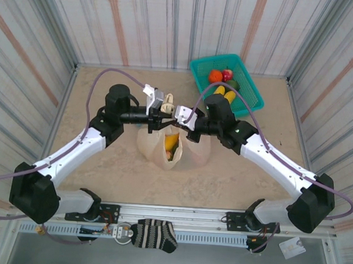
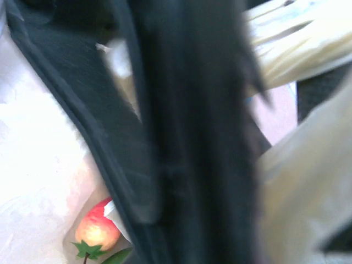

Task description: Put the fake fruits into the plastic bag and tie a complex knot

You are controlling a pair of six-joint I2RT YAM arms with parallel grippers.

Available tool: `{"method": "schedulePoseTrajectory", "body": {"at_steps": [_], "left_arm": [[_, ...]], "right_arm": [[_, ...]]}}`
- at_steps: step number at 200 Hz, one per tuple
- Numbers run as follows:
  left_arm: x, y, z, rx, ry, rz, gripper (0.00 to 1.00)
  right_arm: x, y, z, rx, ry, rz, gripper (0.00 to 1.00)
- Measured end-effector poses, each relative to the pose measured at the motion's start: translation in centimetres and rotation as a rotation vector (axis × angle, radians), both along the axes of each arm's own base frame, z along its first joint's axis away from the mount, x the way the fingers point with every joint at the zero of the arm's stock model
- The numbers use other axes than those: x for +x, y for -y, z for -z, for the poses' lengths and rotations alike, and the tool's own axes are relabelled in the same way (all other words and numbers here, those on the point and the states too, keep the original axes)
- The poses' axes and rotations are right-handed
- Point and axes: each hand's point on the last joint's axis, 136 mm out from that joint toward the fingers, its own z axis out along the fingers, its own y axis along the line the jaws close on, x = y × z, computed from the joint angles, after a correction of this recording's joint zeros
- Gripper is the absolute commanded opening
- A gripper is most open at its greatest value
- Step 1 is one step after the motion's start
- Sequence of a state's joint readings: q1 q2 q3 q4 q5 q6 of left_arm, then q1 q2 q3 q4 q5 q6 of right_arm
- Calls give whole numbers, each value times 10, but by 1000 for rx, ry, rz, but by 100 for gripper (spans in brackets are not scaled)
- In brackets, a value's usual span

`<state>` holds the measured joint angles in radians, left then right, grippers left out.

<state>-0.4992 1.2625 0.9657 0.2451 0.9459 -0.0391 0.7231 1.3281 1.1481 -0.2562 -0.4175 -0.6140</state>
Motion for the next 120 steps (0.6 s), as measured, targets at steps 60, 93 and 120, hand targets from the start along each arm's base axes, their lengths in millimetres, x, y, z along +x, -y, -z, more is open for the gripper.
{"method": "schedulePoseTrajectory", "body": {"at_steps": [60,93,120], "left_arm": [[-5,1,1,-20,17,33,0],[-7,0,6,-19,19,31,0],[-6,0,7,-16,24,29,0]], "right_arm": [[5,3,-3,18,-11,19,25],[7,11,-11,68,-21,56,48],[3,28,-43,194,-52,74,56]]}}
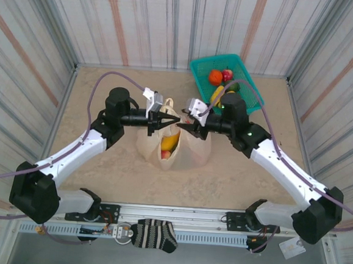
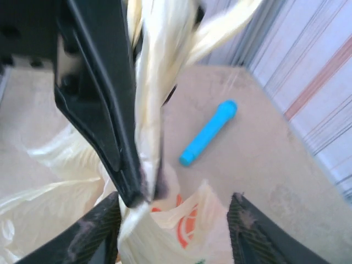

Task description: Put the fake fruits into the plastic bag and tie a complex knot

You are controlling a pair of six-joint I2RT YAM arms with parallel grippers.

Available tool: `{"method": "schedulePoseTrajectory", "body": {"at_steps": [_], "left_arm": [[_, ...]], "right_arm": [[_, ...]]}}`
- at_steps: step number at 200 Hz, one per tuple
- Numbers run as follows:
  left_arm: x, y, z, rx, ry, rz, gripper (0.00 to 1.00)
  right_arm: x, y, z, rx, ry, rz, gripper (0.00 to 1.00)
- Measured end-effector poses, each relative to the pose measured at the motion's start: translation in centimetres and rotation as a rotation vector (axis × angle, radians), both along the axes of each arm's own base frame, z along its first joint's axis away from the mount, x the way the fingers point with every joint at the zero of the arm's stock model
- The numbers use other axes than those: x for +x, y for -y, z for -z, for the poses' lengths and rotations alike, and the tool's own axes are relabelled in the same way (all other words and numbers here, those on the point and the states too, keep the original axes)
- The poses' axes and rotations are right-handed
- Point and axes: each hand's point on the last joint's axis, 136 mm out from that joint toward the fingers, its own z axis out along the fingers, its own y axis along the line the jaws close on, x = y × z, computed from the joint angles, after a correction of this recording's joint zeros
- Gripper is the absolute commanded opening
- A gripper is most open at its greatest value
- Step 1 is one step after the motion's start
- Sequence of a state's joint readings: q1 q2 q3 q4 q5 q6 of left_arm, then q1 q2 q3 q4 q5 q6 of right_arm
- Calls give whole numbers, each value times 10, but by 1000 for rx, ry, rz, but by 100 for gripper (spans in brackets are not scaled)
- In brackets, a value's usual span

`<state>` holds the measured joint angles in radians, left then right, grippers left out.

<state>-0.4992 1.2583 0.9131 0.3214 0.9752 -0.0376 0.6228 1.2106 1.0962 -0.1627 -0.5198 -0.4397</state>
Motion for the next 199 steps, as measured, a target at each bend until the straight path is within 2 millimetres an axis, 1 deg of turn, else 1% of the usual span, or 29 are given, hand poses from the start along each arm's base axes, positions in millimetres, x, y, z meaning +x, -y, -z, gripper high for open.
{"method": "schedulePoseTrajectory", "body": {"at_steps": [15,28,47,64,83,110,129,143,162,173,199], "left_arm": [[1,0,-1,-4,13,-3,0],[0,0,0,-4,16,-1,0],[-1,0,1,-4,17,3,0],[-2,1,1,-3,20,6,0],[-3,2,1,-3,24,11,0],[-5,3,1,0,31,15,0],[-5,3,2,2,37,15,0],[-5,3,2,4,36,14,0],[-4,2,3,8,35,10,0],[-4,2,3,8,35,8,0],[-3,2,3,9,34,4,0]], "right_arm": [[1,9,-23,87,-13,8,57],[2,11,-40,145,-29,5,57],[3,4,-61,209,-69,-26,57],[8,-5,-74,247,-109,-54,57],[16,-14,-78,270,-160,-79,56],[22,-24,-71,278,-241,-109,52],[20,-30,-67,277,-283,-141,48],[17,-34,-65,274,-299,-161,44],[12,-36,-65,273,-313,-182,32],[9,-37,-66,272,-312,-193,24],[6,-37,-68,267,-322,-215,1]]}}
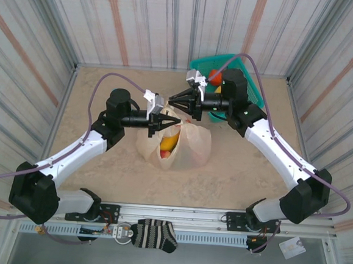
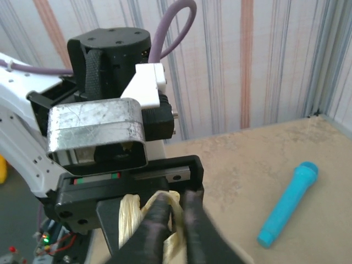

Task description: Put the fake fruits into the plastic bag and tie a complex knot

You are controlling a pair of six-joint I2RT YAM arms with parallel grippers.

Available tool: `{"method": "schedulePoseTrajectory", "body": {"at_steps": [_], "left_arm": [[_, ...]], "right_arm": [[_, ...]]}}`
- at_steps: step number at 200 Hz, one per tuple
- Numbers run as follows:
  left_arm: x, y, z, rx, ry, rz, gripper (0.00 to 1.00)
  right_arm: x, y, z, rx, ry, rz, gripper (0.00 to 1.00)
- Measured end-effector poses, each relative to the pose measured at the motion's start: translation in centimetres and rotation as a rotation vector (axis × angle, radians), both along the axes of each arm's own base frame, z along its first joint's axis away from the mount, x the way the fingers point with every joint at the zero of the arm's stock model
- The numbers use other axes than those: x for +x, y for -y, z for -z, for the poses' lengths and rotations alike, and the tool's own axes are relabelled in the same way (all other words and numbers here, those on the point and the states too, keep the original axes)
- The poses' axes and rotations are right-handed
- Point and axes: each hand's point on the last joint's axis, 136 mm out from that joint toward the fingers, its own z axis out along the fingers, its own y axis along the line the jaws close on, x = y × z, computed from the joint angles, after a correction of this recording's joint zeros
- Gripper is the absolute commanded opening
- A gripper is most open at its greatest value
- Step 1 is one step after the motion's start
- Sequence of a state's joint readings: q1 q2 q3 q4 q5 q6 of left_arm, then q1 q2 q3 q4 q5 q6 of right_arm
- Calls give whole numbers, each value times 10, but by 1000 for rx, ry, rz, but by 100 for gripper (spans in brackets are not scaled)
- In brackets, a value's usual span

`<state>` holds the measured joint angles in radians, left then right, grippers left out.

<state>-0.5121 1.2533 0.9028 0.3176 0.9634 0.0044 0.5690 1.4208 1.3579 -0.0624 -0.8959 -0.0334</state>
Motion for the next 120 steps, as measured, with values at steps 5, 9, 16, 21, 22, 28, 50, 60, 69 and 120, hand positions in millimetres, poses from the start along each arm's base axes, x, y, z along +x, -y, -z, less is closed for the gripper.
{"method": "schedulePoseTrajectory", "body": {"at_steps": [5,9,16,21,22,28,50,60,69,120], "left_arm": [[1,0,0,1,-1,-4,0],[1,0,0,1,-1,-5,0],[1,0,1,2,-2,-6,0],[1,0,1,3,-3,-9,0],[2,0,1,3,-4,-11,0],[2,0,1,4,-5,-14,0],[3,-2,1,4,0,-34,0],[3,-3,0,2,6,-45,1],[3,-4,-1,1,10,-54,1],[9,-7,0,0,21,-101,7]], "right_arm": [[0,0,0,-1,-5,0,0],[0,0,1,-3,-13,-1,0],[0,1,1,-5,-8,0,0],[1,1,1,-6,-10,2,0],[1,1,1,-6,-10,2,0],[2,2,2,-6,-10,6,0],[7,7,4,-4,-21,28,0],[10,10,6,0,-32,44,0],[12,13,9,4,-42,57,0],[17,25,2,39,-41,115,0]]}}
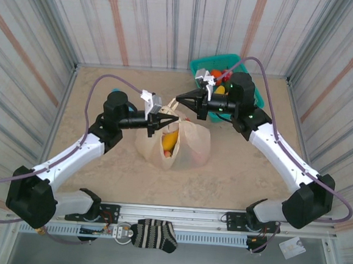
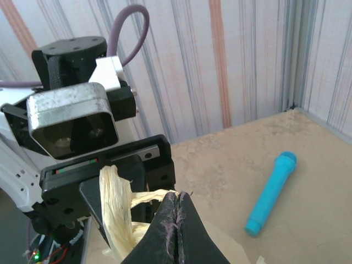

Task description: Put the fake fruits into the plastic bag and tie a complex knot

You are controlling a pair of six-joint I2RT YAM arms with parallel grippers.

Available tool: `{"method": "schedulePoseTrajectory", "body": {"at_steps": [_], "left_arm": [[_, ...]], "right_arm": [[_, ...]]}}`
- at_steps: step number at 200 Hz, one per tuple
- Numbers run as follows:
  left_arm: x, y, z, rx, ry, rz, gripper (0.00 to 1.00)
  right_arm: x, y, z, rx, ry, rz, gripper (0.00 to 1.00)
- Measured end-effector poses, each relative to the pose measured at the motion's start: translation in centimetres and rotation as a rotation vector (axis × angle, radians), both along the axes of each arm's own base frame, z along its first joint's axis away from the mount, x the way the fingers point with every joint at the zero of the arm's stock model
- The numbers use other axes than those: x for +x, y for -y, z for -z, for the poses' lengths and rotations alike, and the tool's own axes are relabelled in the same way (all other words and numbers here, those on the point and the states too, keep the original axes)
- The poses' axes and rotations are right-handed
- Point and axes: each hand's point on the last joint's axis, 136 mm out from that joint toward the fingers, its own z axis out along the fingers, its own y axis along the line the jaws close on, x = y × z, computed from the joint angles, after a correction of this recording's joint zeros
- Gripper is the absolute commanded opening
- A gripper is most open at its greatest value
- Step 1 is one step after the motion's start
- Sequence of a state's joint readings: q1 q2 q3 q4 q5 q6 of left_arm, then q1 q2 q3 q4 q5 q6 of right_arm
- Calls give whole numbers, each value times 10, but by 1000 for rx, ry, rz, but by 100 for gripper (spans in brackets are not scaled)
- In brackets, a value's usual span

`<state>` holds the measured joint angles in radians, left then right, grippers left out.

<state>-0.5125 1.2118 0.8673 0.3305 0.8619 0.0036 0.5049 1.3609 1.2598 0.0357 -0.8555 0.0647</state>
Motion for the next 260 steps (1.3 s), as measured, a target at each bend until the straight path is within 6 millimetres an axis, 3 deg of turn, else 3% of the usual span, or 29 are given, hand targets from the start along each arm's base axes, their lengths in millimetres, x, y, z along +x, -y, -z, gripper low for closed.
{"method": "schedulePoseTrajectory", "body": {"at_steps": [65,114,186,260], "left_arm": [[1,-1,6,3,-4,-12,8],[5,-2,9,7,-6,-33,0],[13,-3,9,5,1,-72,0],[15,0,15,8,-12,-62,0]], "right_arm": [[13,17,-7,29,17,85,0],[14,30,0,28,13,134,0],[-20,57,15,11,60,217,0],[-12,65,30,-21,38,304,0]]}}
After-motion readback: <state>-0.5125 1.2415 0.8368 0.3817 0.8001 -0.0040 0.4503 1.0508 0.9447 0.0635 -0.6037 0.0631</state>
